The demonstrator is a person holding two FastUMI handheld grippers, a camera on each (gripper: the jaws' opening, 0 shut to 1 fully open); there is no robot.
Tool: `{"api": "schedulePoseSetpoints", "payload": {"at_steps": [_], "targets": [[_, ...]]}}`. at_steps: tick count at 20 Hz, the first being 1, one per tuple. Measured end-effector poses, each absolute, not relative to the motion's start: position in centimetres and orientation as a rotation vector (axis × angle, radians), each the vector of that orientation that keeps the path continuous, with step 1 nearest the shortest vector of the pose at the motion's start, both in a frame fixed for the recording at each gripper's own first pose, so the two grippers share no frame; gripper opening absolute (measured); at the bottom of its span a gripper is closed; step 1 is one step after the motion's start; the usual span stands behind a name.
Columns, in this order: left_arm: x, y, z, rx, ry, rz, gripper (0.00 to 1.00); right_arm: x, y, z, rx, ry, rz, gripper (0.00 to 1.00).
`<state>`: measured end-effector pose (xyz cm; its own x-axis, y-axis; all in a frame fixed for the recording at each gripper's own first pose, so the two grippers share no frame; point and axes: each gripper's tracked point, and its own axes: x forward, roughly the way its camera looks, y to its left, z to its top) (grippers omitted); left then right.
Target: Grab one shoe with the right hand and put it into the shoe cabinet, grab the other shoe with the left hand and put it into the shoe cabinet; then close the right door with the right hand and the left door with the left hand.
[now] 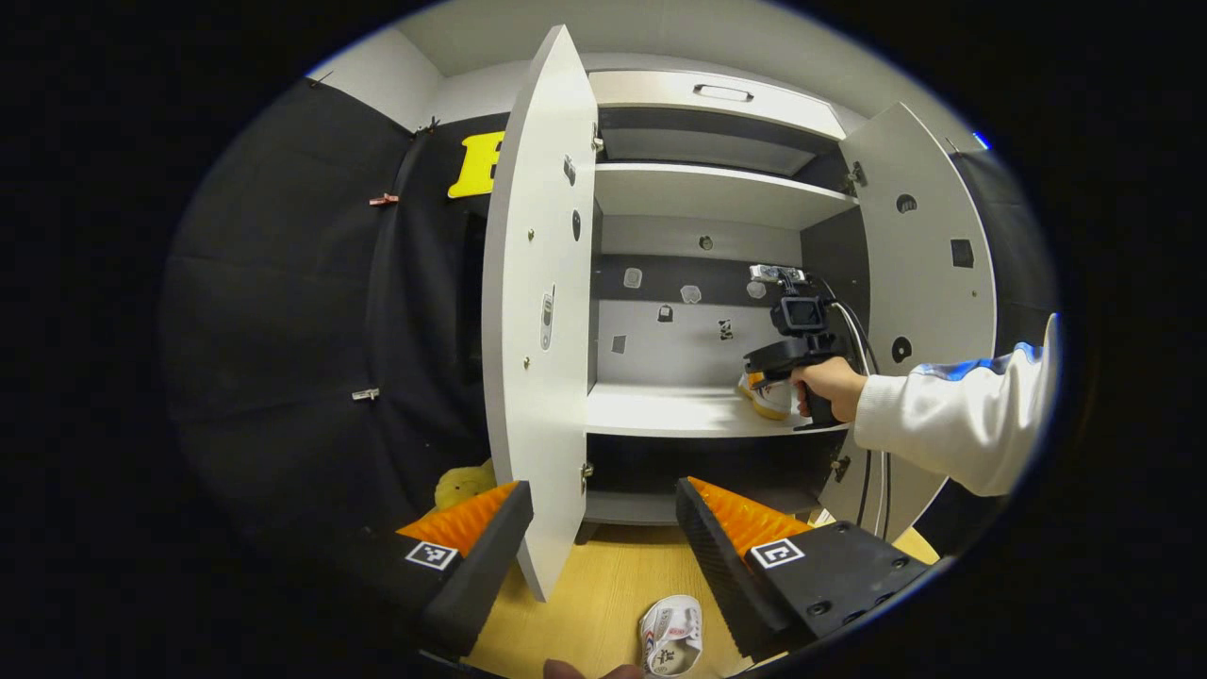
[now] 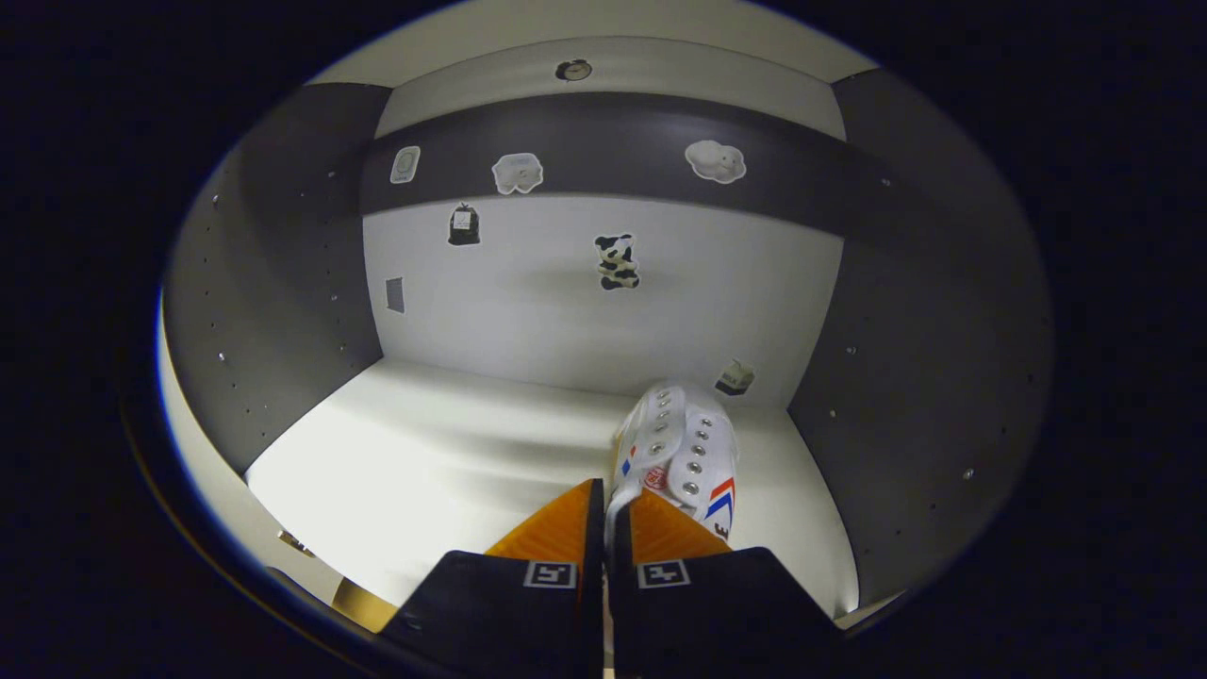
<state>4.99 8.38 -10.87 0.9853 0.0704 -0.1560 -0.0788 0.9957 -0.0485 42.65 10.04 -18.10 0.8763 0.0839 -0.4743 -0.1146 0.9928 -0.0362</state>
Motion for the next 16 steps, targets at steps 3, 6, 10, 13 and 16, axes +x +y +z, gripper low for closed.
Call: {"api": "schedulePoseSetpoints", "payload": {"at_steps": [3,6,10,13,16], "targets": [[4.9,8.1,-10.7,-0.055,0.15,0.068,0.96,41.6,9.8,-17.3,-0.016,0.478,0.088,0.28],[4.5,7.9,-10.4,-0.05,0.138,0.061,0.96,40.5,10.1,-15.6,-0.003,0.43,0.091,0.63],[4.0,7.9,-10.5,-0.029,0.126,0.062,0.96,37.6,10.3,-11.3,0.067,0.317,0.092,1.0],[3.5,8.1,-11.2,-0.027,0.125,0.059,0.96,33.6,10.5,-7.9,0.082,0.217,0.109,1.0],[2.8,8.2,-12.6,-0.021,0.119,0.053,0.96,28.8,10.3,-5.2,0.052,0.124,0.135,1.0]]}}
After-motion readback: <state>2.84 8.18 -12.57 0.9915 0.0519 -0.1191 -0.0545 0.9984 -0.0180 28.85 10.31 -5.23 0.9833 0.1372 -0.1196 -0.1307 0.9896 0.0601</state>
